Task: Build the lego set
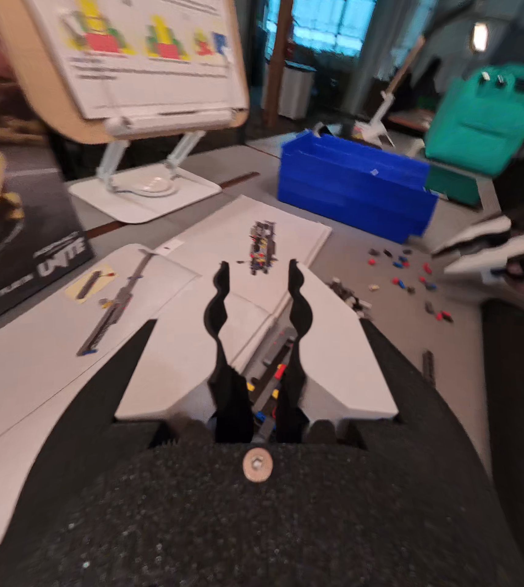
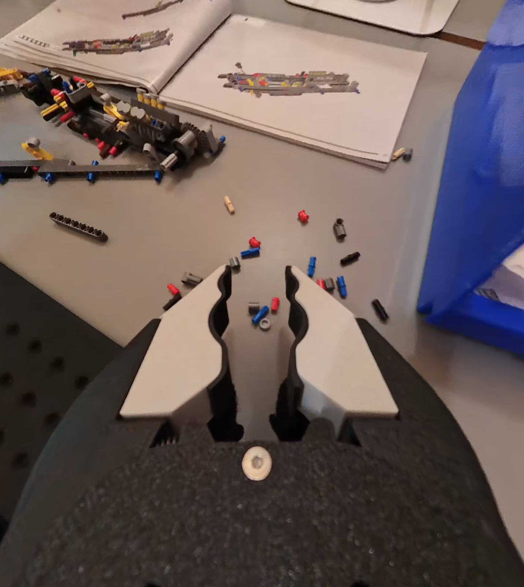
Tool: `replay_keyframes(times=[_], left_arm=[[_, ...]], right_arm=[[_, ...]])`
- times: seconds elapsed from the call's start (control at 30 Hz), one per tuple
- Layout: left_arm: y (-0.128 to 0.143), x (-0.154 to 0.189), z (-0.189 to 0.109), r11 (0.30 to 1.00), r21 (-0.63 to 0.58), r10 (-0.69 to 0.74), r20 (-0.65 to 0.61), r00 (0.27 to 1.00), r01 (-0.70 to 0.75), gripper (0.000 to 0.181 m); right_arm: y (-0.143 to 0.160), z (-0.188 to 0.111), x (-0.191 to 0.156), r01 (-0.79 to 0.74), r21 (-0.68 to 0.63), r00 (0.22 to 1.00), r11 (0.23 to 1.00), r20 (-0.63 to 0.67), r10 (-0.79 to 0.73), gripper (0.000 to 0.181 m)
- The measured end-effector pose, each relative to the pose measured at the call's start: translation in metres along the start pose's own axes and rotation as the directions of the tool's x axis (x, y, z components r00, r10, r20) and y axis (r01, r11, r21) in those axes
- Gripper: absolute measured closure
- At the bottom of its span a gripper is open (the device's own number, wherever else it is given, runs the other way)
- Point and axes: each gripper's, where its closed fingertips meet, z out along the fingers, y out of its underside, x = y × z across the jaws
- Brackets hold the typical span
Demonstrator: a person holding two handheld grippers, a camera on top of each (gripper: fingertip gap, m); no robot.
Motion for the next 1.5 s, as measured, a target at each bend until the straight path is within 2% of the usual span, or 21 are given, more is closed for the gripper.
replay_keyframes(times=[0.03, 0.1, 0.17, 0.27, 0.33, 0.43, 0.53, 0.73, 0.87, 1.0, 1.07, 1.27, 1.33, 1.5], left_arm=[[-0.005, -0.01, -0.003, 0.998, 0.045, -0.049, 0.022, 0.999, 0.048, 0.148], [-0.011, -0.011, -0.005, 0.981, 0.104, -0.158, -0.054, 0.986, 0.163, 0.149], [-0.011, -0.013, -0.006, 0.961, 0.113, -0.244, -0.084, 0.966, 0.252, 0.149], [-0.01, -0.007, -0.005, 0.954, 0.099, -0.271, -0.13, 0.954, 0.284, 0.151], [-0.009, -0.003, -0.004, 0.961, 0.088, -0.248, -0.139, 0.959, 0.262, 0.151], [-0.006, -0.004, -0.003, 0.978, 0.078, -0.187, -0.091, 0.978, 0.195, 0.152], [-0.005, -0.001, -0.003, 0.986, 0.061, -0.147, -0.082, 0.986, 0.152, 0.152], [0.002, 0.006, 0.003, 0.997, 0.027, -0.073, -0.06, 0.996, 0.075, 0.153], [0.008, 0.01, 0.007, 0.998, -0.003, -0.062, -0.064, 0.996, 0.062, 0.153], [0.009, 0.008, 0.007, 0.998, -0.004, -0.065, -0.057, 0.996, 0.065, 0.153], [0.006, 0.007, 0.006, 0.998, 0.01, -0.069, -0.056, 0.996, 0.07, 0.154], [0.008, 0.008, 0.007, 0.997, 0.004, -0.075, -0.061, 0.995, 0.076, 0.154], [0.01, 0.009, 0.008, 0.998, -0.009, -0.067, -0.06, 0.996, 0.067, 0.154], [0.012, 0.01, 0.009, 0.999, -0.021, -0.034, -0.046, 0.998, 0.033, 0.154]], right_arm=[[-0.001, 0.006, -0.004, 0.027, -0.01, 1.0, 1.0, 0.012, -0.027, 0.153], [-0.002, 0.018, 0.001, 0.099, -0.058, 0.995, 0.993, -0.023, -0.1, 0.156], [-0.007, 0.024, 0.018, 0.133, -0.098, 0.986, 0.986, -0.09, -0.142, 0.158], [-0.018, 0.037, 0.032, 0.09, -0.114, 0.99, 0.989, -0.1, -0.101, 0.157], [-0.02, 0.05, 0.031, 0.077, -0.134, 0.995, 0.988, -0.057, -0.085, 0.156], [-0.018, 0.052, 0.042, 0.096, -0.163, 0.99, 0.982, -0.085, -0.111, 0.156], [-0.009, 0.038, 0.053, 0.057, -0.182, 0.992, 0.982, -0.103, -0.077, 0.157], [0.027, 0.009, 0.061, 0.003, -0.224, 0.986, 0.975, -0.162, -0.04, 0.157], [0.033, 0.01, 0.051, -0.012, -0.22, 0.991, 0.975, -0.131, -0.017, 0.157], [0.024, 0.019, 0.023, 0.007, -0.192, 0.998, 0.981, -0.053, -0.017, 0.156], [0.024, 0.02, 0.015, 0.033, -0.188, 0.997, 0.982, -0.056, -0.044, 0.155], [0.034, 0.005, 0.018, -0.009, -0.192, 0.995, 0.981, -0.095, -0.009, 0.16], [0.033, 0.007, 0.015, -0.034, -0.178, 0.998, 0.983, -0.066, 0.023, 0.163], [0.038, 0.014, 0.015, 0.007, -0.217, 0.997, 0.976, -0.068, -0.022, 0.172]])
